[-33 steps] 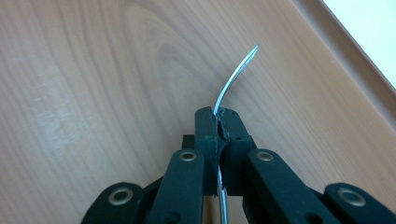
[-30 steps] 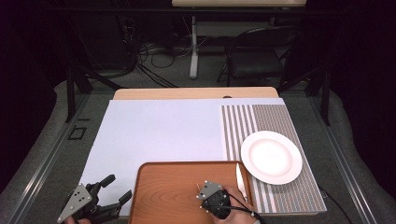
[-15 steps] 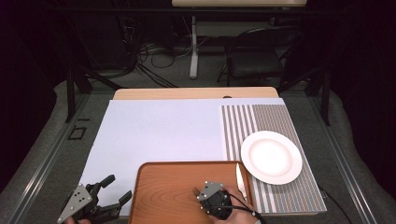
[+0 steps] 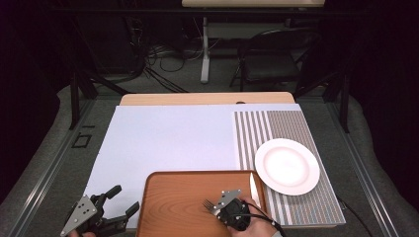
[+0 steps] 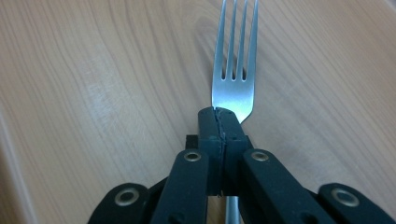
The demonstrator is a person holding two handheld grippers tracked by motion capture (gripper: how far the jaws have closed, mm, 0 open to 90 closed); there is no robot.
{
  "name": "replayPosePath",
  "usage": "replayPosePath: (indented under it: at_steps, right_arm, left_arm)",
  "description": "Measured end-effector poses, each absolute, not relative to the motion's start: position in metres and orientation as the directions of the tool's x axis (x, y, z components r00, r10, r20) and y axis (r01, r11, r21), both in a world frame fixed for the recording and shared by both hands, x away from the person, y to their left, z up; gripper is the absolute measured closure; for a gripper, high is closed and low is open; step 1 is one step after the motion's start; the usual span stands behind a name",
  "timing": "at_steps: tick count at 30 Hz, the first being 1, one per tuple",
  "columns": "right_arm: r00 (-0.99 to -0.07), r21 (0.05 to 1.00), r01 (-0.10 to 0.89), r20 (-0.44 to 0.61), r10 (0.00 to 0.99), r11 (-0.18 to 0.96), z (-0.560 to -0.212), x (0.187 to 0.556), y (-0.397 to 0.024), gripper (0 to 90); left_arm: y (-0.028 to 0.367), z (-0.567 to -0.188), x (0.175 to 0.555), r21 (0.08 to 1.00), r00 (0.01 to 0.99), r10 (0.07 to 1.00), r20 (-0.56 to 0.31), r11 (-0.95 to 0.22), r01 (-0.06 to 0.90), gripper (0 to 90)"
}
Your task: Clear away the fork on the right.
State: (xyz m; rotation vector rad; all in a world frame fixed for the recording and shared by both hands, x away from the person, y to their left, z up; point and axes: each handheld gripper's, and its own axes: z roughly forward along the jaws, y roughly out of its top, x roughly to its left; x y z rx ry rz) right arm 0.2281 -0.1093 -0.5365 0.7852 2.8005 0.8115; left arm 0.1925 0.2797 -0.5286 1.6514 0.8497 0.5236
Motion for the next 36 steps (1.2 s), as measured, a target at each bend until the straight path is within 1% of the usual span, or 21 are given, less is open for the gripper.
replayPosePath:
  at_steps: [6, 14, 21, 30, 35, 36]
  right_arm:
    - [-0.838, 0.527, 0.471, 0.015, 0.546, 0.708, -0.535, 0.237, -0.123, 90.0]
    - [-0.780, 0.529, 0.544, 0.034, 0.625, 0.651, -0.535, 0.249, -0.150, 90.0]
    - [-0.738, 0.533, 0.588, 0.046, 0.673, 0.608, -0.533, 0.254, -0.171, 90.0]
    - [-0.724, 0.535, 0.602, 0.052, 0.688, 0.592, -0.532, 0.259, -0.179, 90.0]
    - [-0.728, 0.571, 0.583, 0.051, 0.684, 0.578, -0.524, 0.259, -0.179, 89.7]
    - [-0.729, 0.578, 0.580, 0.054, 0.682, 0.574, -0.523, 0.258, -0.179, 88.1]
  left_arm:
    - [0.279, -0.529, 0.193, 0.963, 0.637, 0.764, -0.102, -0.085, 0.256, 15.8]
    - [0.279, -0.529, 0.196, 0.962, 0.636, 0.765, -0.101, -0.087, 0.258, 15.8]
    - [0.280, -0.530, 0.197, 0.960, 0.632, 0.767, -0.110, -0.084, 0.269, 15.8]
    - [0.281, -0.532, 0.197, 0.958, 0.626, 0.771, -0.119, -0.077, 0.276, 15.8]
    - [0.282, -0.533, 0.197, 0.957, 0.616, 0.778, -0.123, -0.072, 0.282, 15.8]
    - [0.282, -0.532, 0.197, 0.957, 0.616, 0.778, -0.123, -0.071, 0.282, 15.8]
